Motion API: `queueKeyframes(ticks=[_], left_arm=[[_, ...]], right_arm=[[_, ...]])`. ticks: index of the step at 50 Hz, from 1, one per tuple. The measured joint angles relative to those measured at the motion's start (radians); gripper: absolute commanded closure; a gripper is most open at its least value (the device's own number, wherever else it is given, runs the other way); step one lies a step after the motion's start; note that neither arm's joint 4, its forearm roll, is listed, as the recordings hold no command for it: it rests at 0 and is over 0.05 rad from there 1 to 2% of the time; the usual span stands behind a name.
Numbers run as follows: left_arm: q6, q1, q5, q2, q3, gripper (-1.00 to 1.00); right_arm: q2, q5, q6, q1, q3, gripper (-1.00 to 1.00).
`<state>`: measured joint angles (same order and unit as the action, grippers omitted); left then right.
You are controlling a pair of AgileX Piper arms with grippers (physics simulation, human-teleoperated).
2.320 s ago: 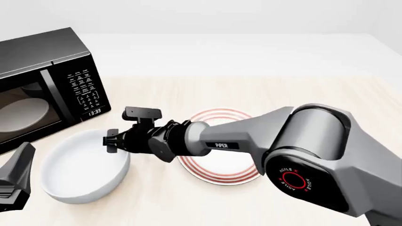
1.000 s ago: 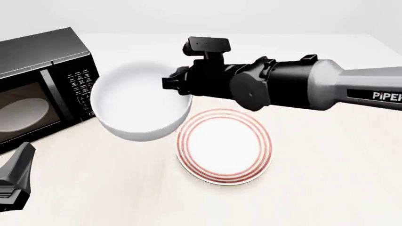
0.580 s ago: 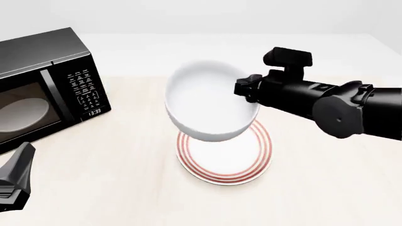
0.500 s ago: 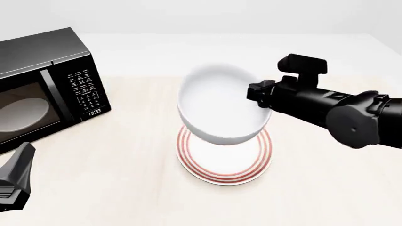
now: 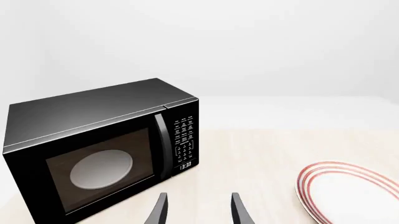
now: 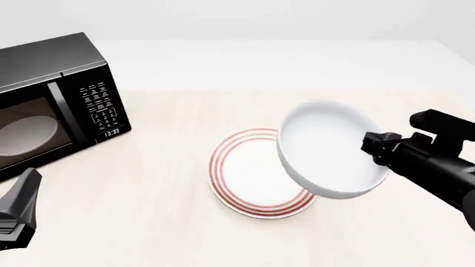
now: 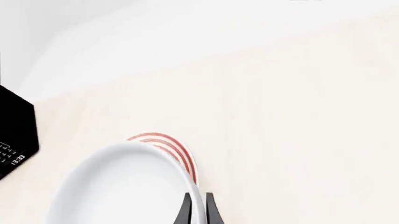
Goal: Put the white bowl to the right of the plate.
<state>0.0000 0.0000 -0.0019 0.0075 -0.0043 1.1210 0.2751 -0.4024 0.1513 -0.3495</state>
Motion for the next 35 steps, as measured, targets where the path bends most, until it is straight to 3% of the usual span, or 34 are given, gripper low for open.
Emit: queueKeyframes(ticks=[14, 35], left_arm=[[0.000, 0.000, 0.000, 0.000, 0.000, -1.00], [0.000, 0.000, 0.000, 0.000, 0.000, -1.00]], right_arm=[[-0.128, -0.030, 0.014, -0.171, 0.101, 1.00], [-0.161, -0.010, 0.020, -0.359, 0.156, 1.00]])
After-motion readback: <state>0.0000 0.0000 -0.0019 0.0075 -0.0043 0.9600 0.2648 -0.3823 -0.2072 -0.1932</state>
